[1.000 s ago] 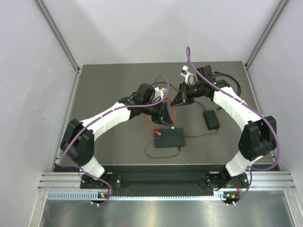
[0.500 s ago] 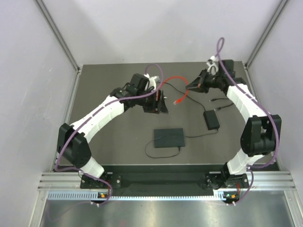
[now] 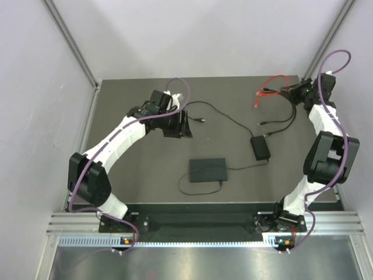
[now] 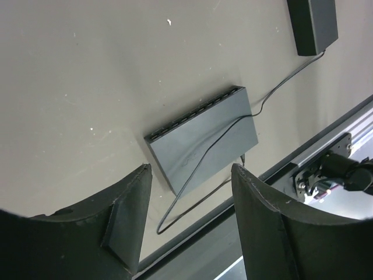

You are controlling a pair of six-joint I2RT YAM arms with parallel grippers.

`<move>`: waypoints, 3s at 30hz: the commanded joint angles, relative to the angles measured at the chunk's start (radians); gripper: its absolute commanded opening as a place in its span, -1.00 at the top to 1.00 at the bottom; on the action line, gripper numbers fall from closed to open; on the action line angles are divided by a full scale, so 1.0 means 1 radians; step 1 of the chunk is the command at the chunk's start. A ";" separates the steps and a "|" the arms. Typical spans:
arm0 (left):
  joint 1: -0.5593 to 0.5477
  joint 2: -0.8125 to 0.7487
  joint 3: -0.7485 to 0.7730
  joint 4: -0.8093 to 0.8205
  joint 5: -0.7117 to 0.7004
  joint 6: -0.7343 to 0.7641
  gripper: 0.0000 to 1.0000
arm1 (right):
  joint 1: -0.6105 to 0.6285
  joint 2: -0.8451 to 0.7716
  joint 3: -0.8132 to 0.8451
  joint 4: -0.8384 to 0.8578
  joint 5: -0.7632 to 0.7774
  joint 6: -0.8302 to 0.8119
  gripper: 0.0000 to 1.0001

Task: Pull the plug from the switch port

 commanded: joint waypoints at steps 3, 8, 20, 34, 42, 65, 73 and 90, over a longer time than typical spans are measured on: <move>0.067 0.015 0.029 -0.004 0.058 0.075 -0.23 | 0.007 0.087 0.001 0.161 0.194 0.070 1.00; 0.104 0.043 0.060 -0.033 0.098 0.104 -0.22 | 0.007 0.121 -0.022 0.131 0.315 0.090 1.00; 0.116 0.055 0.040 -0.039 0.126 0.092 -0.21 | 0.020 0.213 0.170 -0.326 0.358 -0.200 0.17; 0.046 0.040 -0.055 0.071 0.179 -0.113 -0.07 | 0.317 -0.228 -0.055 -0.555 0.126 -0.560 -0.14; -0.039 0.053 -0.158 0.223 0.164 -0.276 -0.01 | 0.550 -0.443 -0.509 -0.412 -0.177 -0.542 0.01; -0.117 0.333 0.064 0.119 0.210 -0.417 0.18 | 0.636 -0.560 -1.006 0.089 -0.286 -0.269 0.31; -0.165 0.357 0.033 0.123 0.221 -0.393 0.25 | 0.636 -0.491 -1.123 0.342 -0.298 -0.142 0.36; -0.171 0.385 -0.028 0.132 0.248 -0.405 0.39 | 0.649 -0.332 -1.184 0.640 -0.317 -0.051 0.33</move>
